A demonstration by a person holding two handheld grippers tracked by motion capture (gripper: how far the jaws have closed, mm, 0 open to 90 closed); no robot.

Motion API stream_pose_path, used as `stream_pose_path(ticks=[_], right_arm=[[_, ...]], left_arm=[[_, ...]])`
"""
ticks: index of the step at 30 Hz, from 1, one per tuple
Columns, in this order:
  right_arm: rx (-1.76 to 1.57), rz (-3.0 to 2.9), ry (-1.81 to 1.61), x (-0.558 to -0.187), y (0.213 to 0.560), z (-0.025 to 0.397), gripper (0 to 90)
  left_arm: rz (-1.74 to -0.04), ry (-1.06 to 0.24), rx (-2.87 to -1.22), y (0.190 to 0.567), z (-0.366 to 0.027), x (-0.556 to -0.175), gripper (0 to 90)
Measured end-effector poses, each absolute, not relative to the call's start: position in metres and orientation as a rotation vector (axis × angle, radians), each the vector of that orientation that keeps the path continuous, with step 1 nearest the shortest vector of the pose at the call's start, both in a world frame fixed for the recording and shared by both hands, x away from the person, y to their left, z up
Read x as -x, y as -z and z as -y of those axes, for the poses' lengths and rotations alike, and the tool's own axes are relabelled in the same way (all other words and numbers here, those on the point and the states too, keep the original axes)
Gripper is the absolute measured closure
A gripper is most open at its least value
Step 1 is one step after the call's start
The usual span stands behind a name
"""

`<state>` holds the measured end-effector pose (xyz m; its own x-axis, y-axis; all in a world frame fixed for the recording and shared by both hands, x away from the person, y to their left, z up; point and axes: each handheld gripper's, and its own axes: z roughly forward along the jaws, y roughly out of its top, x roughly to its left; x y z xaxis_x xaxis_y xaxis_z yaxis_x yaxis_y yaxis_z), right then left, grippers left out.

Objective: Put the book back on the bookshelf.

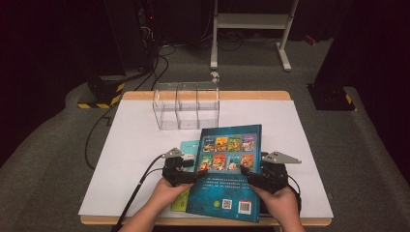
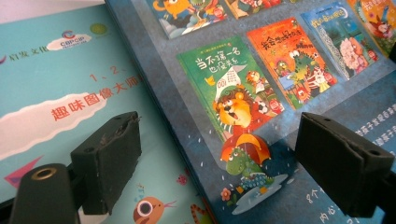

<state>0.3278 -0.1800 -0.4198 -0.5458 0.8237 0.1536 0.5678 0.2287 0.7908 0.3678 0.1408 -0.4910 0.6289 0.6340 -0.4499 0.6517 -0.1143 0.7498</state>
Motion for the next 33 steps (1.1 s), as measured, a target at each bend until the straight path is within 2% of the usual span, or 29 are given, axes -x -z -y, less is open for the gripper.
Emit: stream_pose_path(ticks=[7,16,20,25,33], right_arm=[[-1.206,-2.205,-1.232,-0.325,0.412,0.171,41.8],[-1.143,-2.256,-1.250,-0.335,0.399,0.155,41.7],[-1.139,-2.273,-1.247,-0.340,0.396,0.145,41.6],[-1.145,-2.293,-1.246,-0.352,0.395,0.121,41.5],[-1.073,-2.311,-1.236,-0.360,0.390,0.090,41.6]], left_arm=[[-1.016,0.131,-1.740,0.491,-0.142,-0.371,12.6],[-1.058,0.111,-1.768,0.477,-0.155,-0.369,13.8],[-1.075,0.037,-1.763,0.470,-0.168,-0.366,15.1],[-1.101,-0.056,-1.726,0.464,-0.191,-0.364,22.1],[-1.139,-0.165,-1.657,0.456,-0.225,-0.358,27.9]])
